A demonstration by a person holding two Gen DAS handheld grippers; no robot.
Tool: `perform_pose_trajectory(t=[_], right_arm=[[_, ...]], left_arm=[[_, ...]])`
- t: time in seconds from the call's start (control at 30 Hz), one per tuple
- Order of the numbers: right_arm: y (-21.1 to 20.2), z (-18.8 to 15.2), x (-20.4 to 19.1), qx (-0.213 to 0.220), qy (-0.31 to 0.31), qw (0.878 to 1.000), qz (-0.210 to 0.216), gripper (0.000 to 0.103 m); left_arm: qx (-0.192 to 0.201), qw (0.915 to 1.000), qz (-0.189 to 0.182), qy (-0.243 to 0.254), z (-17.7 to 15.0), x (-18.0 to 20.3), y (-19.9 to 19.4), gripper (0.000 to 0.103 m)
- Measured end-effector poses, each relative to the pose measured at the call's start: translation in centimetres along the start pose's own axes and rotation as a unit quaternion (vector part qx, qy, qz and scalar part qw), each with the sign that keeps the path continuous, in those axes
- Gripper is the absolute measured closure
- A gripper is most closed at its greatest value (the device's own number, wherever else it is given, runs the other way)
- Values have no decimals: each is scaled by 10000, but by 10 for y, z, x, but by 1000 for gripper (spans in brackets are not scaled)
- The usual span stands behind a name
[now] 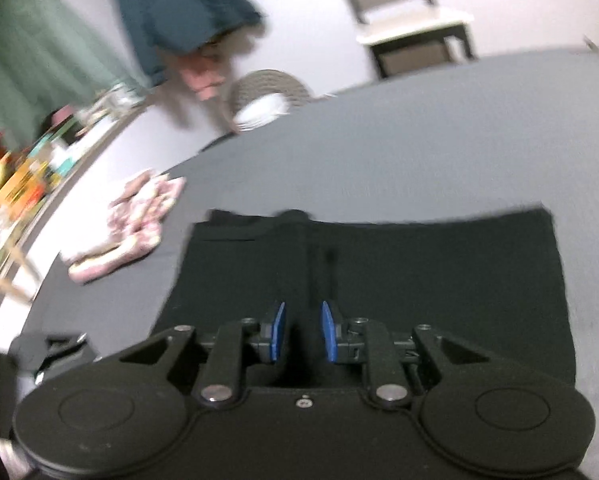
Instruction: Fold clothes
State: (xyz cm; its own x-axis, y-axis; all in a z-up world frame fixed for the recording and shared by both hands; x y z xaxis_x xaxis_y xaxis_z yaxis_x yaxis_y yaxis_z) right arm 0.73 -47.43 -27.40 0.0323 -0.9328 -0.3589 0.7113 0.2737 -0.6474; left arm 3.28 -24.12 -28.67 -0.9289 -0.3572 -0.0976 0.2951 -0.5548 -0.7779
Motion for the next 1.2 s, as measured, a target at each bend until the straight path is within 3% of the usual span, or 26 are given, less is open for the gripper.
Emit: perform_pose_trajectory(t=[0.13,0.3,0.4,0.57,0.7,0.8,0.87,0.9,0.97,1.1,1.17,1.2], right_arm=[[9,-6,-30,-271,-615,9964,518,82],[31,-29,-42,-1114,-1192,9862,289,81],[23,-27,-46,-1198,-1318,9833,374,81],[13,-23,-50,-992,-1354,9831,733,74],[22,-35,-49,-1290,-1404,9796,628,75],[7,-28,-46,-1073,-1378,9827,609,73],[-10,-21,-37,-811,-1291,9870,515,68],[-16,-17,-28,-700,-1127,9904,387,67],[-25,-13,-4,-552,-744,9957,16,66],[-33,-12,33,-352,11,9970,-687,64],[-41,-9,39,-49,249,9968,-760,57],[-48,-8,43,136,410,9957,-823,39]], left_arm=[[34,9992,-268,-299,6,2,2,46],[-265,9985,-307,-380,-4,3,14,45],[-296,9975,-400,-505,-4,0,13,44],[90,9944,-627,-849,5,-5,5,44],[181,9911,-710,-1107,7,-11,5,44],[414,9820,-805,-1658,10,-29,-1,41],[575,9732,-713,-2109,11,-45,-5,30],[642,9683,-617,-2332,10,-53,-7,22],[761,9551,-424,-2831,9,-71,-8,17],[587,9311,-195,-3595,0,-95,4,17],[394,9201,-141,-3894,-7,-101,12,17],[292,9163,-134,-3993,-10,-103,16,17]])
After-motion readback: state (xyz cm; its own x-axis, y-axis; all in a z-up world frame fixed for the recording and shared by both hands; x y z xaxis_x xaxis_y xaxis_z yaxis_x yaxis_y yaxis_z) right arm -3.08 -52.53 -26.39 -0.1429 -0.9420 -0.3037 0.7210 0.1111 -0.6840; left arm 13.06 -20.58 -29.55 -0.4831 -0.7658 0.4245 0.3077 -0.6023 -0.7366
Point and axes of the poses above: each gripper's, at about its wrist camera, not at the fingertips, and y roughly the way its jaws point, x to its right, z to its top, the point moved 5 cm from there along y, roughly the way its jaws point, and after that the axes turned 8 degrees about -y, right-handed, at the moved point
